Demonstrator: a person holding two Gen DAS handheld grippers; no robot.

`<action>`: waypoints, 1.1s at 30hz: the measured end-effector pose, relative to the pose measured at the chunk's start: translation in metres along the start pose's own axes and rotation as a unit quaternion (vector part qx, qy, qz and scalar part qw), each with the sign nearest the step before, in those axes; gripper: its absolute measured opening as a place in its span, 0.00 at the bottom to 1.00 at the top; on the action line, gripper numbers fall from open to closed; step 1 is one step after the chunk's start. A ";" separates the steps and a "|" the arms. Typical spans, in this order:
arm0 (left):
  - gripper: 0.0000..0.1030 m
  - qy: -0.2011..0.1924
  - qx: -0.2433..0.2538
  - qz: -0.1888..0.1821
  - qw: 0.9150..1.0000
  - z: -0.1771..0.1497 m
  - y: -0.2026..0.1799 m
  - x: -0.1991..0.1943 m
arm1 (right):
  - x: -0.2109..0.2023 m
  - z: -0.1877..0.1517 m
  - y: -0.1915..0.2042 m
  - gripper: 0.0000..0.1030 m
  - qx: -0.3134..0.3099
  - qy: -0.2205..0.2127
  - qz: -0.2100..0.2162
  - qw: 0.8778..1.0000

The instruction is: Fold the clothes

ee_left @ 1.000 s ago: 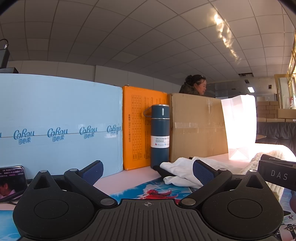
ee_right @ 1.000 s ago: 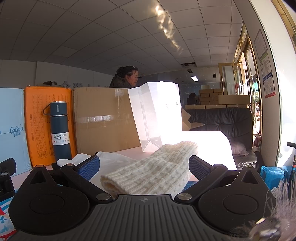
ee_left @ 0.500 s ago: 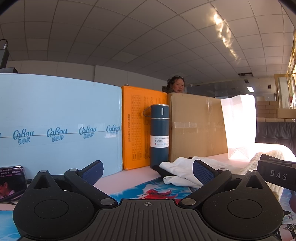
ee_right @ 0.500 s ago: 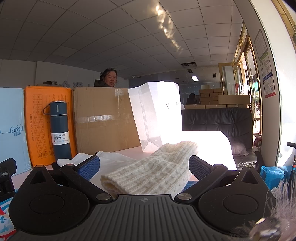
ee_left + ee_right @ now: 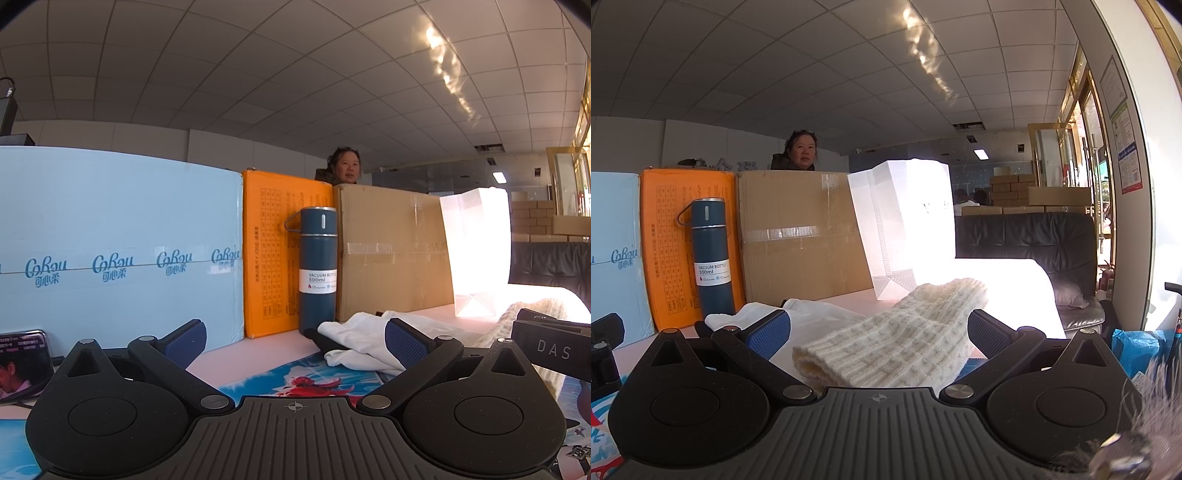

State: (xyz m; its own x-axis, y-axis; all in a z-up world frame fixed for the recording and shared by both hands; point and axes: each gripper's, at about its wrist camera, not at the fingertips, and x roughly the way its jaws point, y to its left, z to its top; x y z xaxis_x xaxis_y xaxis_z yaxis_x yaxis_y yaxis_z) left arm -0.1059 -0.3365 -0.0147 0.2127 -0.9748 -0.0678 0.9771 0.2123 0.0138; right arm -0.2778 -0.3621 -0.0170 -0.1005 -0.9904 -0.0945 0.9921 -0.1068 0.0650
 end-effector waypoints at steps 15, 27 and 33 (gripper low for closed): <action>1.00 0.005 0.002 0.000 1.000 -0.001 -0.001 0.001 | 0.000 0.000 -0.001 1.00 0.001 0.000 0.001 1.000; 1.00 0.005 0.002 0.000 1.000 -0.001 -0.001 0.002 | 0.000 0.001 -0.001 1.00 0.001 0.000 0.002 1.000; 1.00 0.005 0.002 0.000 1.000 -0.001 -0.001 0.002 | 0.001 0.000 -0.001 1.00 0.001 0.001 0.002 1.000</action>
State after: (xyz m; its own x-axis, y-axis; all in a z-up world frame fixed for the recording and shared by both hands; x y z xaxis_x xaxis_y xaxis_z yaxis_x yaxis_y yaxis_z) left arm -0.1067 -0.3384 -0.0153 0.2125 -0.9740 -0.0784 0.9772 0.2117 0.0184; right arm -0.2785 -0.3626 -0.0168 -0.0970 -0.9907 -0.0952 0.9923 -0.1036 0.0674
